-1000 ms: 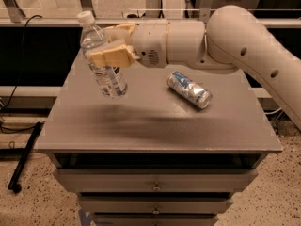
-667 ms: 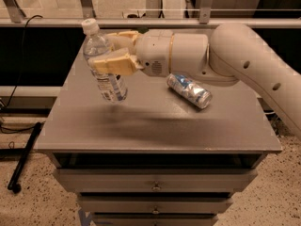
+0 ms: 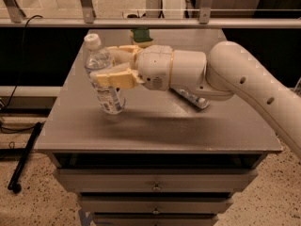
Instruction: Place blue plastic bottle upright
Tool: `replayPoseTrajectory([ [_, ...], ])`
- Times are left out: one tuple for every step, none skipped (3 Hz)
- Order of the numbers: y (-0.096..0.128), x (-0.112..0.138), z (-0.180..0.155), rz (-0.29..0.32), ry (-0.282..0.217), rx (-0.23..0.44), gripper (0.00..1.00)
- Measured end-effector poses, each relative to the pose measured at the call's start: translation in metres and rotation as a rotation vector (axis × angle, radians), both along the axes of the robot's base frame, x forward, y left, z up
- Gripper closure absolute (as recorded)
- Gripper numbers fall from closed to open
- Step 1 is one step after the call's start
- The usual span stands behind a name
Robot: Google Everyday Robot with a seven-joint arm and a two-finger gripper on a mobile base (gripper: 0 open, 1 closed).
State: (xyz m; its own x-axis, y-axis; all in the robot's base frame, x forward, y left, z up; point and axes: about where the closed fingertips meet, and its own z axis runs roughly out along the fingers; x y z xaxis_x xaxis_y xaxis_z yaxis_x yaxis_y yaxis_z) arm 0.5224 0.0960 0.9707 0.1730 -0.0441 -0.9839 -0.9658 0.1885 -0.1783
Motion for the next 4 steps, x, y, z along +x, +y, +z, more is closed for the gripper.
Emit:
replayPoseTrajectory([
  [0.001,-0.002,-0.008,0.017,0.007,0.0,0.75],
  [-0.001,-0.004,-0.017,0.025,0.012,0.003,0.51],
  [-0.004,-0.006,-0.028,0.024,0.026,0.0,0.2],
  [-0.007,-0.007,-0.033,0.019,0.032,-0.004,0.01],
])
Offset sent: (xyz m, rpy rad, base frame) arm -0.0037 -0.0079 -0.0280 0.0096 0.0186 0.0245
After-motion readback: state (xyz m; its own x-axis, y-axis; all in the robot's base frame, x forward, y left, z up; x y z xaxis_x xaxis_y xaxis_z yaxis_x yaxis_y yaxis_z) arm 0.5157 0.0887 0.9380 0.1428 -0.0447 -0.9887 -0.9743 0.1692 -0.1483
